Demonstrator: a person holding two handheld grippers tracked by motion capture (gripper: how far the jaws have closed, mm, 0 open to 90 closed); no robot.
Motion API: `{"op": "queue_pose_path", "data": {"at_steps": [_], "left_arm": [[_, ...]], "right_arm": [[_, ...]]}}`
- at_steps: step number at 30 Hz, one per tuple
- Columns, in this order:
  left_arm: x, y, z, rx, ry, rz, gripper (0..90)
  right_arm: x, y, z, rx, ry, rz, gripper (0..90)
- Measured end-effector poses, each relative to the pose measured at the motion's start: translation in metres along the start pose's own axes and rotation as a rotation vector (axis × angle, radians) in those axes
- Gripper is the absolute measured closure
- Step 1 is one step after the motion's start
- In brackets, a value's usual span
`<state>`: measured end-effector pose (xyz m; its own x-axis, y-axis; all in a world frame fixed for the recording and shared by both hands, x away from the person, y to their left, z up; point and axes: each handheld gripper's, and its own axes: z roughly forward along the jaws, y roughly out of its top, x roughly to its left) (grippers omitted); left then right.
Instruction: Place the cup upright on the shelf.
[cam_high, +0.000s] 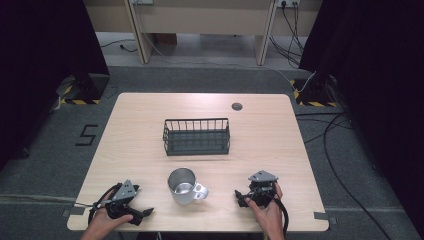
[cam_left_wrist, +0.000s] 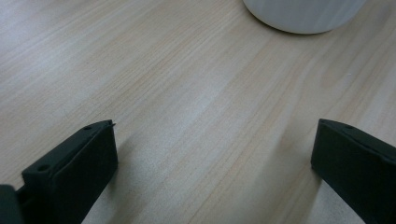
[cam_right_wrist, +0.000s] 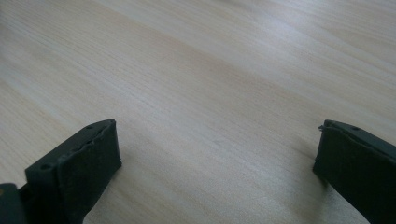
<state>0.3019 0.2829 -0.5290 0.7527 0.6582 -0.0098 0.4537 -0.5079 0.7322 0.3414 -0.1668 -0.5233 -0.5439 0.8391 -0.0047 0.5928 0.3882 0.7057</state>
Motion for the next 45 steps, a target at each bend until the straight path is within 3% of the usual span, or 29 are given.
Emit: {"op": "queue_pose_path", "data": {"at_steps": [3, 5, 8, 11, 16, 19, 29, 45], "left_arm": [[0.0, 0.0, 0.0, 0.0, 0.0, 0.0, 0.0], [0.0, 0.0, 0.0, 0.0, 0.0, 0.0, 0.0], [0.0, 0.0, 0.0, 0.0, 0.0, 0.0, 0.0], [0.0, 0.0, 0.0, 0.0, 0.0, 0.0, 0.0], [0.0, 0.0, 0.0, 0.0, 0.0, 0.0, 0.0], [0.0, 0.0, 0.0, 0.0, 0.0, 0.0, 0.0], [0.0, 0.0, 0.0, 0.0, 0.0, 0.0, 0.0], [0.0, 0.0, 0.0, 0.0, 0.0, -0.001, 0.0]], "right_arm": [[0.0, 0.0, 0.0, -0.002, 0.013, -0.013, 2.3], [0.001, -0.002, -0.004, -0.042, 0.051, -0.035, 20.9], [0.001, -0.001, -0.007, -0.058, 0.049, -0.034, 15.5], [0.002, -0.001, -0.009, -0.084, 0.036, -0.041, 19.3], [0.011, 0.004, -0.02, -0.162, 0.093, -0.046, 15.8], [0.024, 0.008, -0.029, -0.209, 0.142, -0.072, 15.8], [0.054, 0.023, -0.045, -0.269, 0.212, -0.161, 17.9], [0.086, 0.039, -0.044, -0.34, 0.326, -0.21, 15.1]]}}
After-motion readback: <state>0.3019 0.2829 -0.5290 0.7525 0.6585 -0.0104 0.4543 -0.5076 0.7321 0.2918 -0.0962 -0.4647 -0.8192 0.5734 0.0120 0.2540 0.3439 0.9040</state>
